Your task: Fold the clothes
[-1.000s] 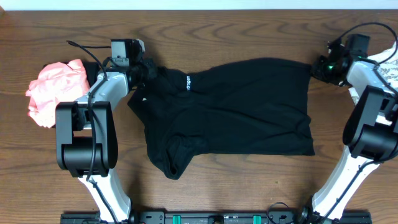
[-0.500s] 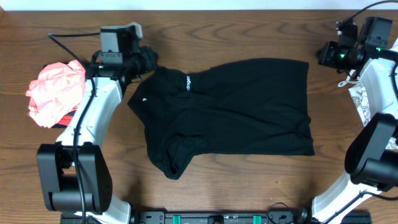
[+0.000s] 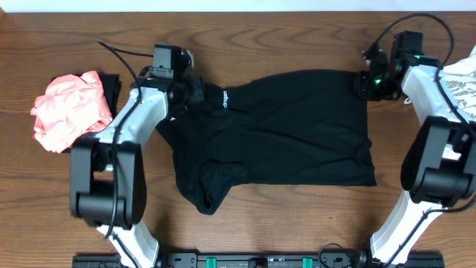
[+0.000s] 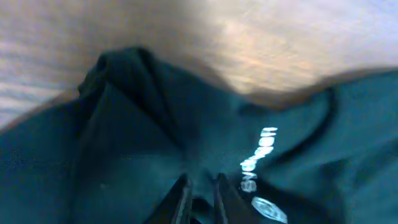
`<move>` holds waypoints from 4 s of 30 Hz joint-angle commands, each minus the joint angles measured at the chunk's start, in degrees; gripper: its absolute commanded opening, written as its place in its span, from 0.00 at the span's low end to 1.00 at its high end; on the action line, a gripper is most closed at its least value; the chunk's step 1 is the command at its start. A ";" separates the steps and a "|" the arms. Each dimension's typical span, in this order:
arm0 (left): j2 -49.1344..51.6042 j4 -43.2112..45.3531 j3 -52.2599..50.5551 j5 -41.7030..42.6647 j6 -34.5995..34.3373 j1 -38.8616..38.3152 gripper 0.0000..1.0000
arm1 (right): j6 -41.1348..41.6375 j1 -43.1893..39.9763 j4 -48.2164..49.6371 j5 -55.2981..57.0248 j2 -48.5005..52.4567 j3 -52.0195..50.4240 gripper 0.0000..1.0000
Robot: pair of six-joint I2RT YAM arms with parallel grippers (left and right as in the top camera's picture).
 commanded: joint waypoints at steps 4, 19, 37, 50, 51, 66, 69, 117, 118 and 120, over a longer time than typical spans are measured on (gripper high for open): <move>5.75 0.59 -0.33 -1.18 1.18 0.11 0.14 | -1.33 0.81 -0.50 0.92 3.04 -0.04 0.03; 7.93 -15.23 -0.33 -21.03 -5.79 2.45 0.13 | 1.25 0.24 1.84 15.67 4.74 -0.04 0.02; 7.93 -12.52 -0.33 -21.03 -5.73 2.91 0.13 | -1.51 -0.04 1.29 -2.91 -2.03 3.56 0.01; 7.93 -12.72 -0.33 -21.00 -5.73 2.91 0.27 | -2.16 7.52 3.61 -1.60 3.67 3.61 0.01; 7.93 -12.72 -0.33 -21.00 -5.73 2.91 0.28 | -1.97 8.00 3.93 -0.76 4.52 3.61 0.01; 7.93 -12.70 -0.33 -20.98 -5.73 2.91 0.43 | 3.52 7.61 6.19 12.04 12.24 3.61 0.01; 7.93 -12.61 -0.33 -20.59 -5.73 2.91 0.45 | 4.76 5.90 6.16 13.62 12.24 3.61 0.01; -11.91 -4.76 1.73 -11.80 4.68 2.54 0.63 | 5.49 -2.95 -1.60 9.20 1.38 3.74 0.01; -14.62 -8.13 1.73 -10.78 4.59 2.27 0.63 | 5.38 -2.84 -2.86 7.23 -0.70 3.76 0.02; -19.71 -16.09 1.73 -10.03 4.52 1.44 0.63 | 4.00 -2.58 -7.82 3.80 -5.16 3.74 0.02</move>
